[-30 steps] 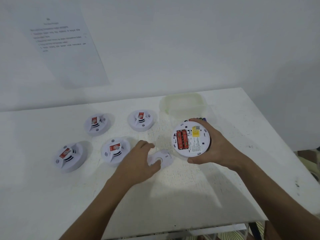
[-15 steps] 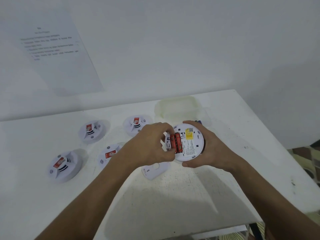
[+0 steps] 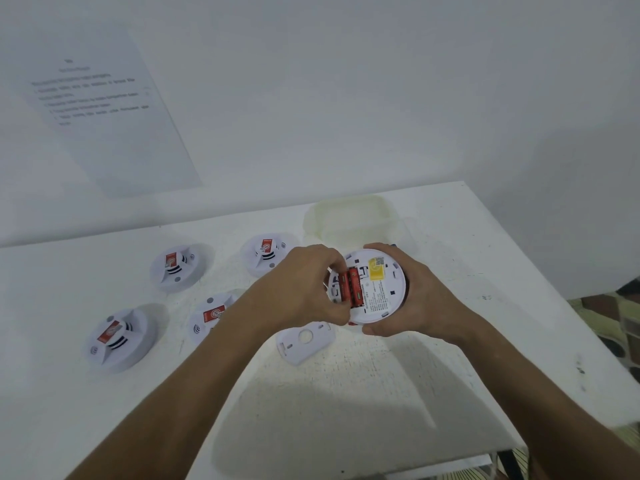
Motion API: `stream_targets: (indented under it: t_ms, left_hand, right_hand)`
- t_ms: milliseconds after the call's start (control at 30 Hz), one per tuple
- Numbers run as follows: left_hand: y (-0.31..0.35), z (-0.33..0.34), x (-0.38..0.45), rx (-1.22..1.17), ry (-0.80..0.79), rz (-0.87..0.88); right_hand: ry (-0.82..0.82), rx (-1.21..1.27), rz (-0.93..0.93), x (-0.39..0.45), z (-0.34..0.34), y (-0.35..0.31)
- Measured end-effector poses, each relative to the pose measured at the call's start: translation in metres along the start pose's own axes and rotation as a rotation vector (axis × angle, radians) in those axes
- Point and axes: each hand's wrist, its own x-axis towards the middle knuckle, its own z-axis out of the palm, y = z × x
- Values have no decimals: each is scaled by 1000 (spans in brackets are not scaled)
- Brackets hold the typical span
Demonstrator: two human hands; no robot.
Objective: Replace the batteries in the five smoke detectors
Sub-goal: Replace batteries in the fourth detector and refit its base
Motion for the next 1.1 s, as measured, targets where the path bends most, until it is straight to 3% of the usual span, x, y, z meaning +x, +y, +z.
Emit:
stream_targets:
  t_ms: [333, 600, 833, 1000, 1100]
  left_hand:
    - [4, 4, -2, 239, -24, 156]
    - [5, 24, -2, 179, 99, 382]
    - [15, 27, 15, -157, 87, 184]
    - [29, 26, 28, -116, 181, 142]
    - [31, 23, 40, -263, 216, 51]
  right_hand:
    - [2, 34, -3, 0, -3, 7]
    - [50, 88, 3, -6, -19, 15]
    - [99, 81, 13, -15, -38, 17]
    - [167, 41, 30, -19, -48, 18]
    - [197, 19, 31, -24, -56, 21]
